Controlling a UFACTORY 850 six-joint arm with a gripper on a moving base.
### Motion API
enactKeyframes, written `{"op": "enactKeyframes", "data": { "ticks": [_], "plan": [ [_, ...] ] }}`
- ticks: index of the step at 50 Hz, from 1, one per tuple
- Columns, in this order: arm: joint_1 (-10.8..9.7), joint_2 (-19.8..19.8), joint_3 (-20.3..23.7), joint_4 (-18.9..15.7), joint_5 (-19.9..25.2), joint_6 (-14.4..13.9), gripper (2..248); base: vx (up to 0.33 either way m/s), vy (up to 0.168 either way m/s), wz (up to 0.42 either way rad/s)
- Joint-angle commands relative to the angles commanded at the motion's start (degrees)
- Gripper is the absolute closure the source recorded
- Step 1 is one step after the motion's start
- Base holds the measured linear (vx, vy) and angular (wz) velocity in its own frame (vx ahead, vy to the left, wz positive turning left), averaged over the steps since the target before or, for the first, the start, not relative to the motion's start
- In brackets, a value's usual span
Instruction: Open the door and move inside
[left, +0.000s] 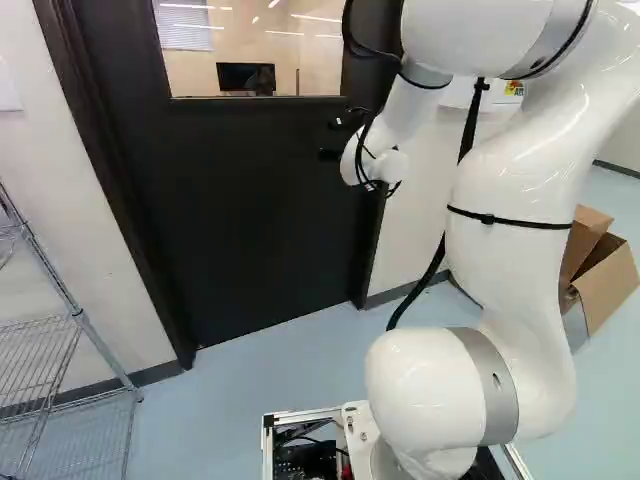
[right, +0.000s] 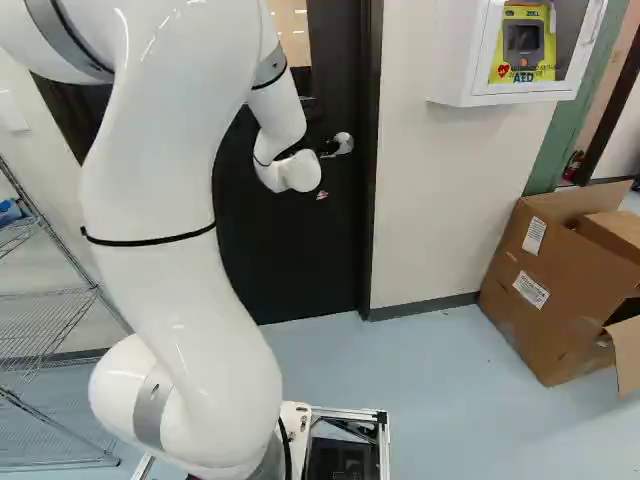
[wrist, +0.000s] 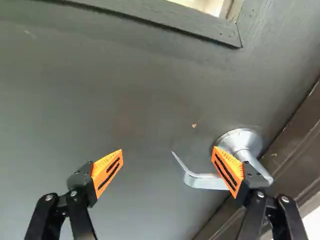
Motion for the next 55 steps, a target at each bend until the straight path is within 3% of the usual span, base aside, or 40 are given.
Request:
{"op": "enactKeyframes", "data": {
  "ticks": [55],
  "plan": [
    [-0.43, -6.23, 0.08, 0.0, 0.0, 0.0, 3, 0.0, 0.0, 0.0]
  ]
}}
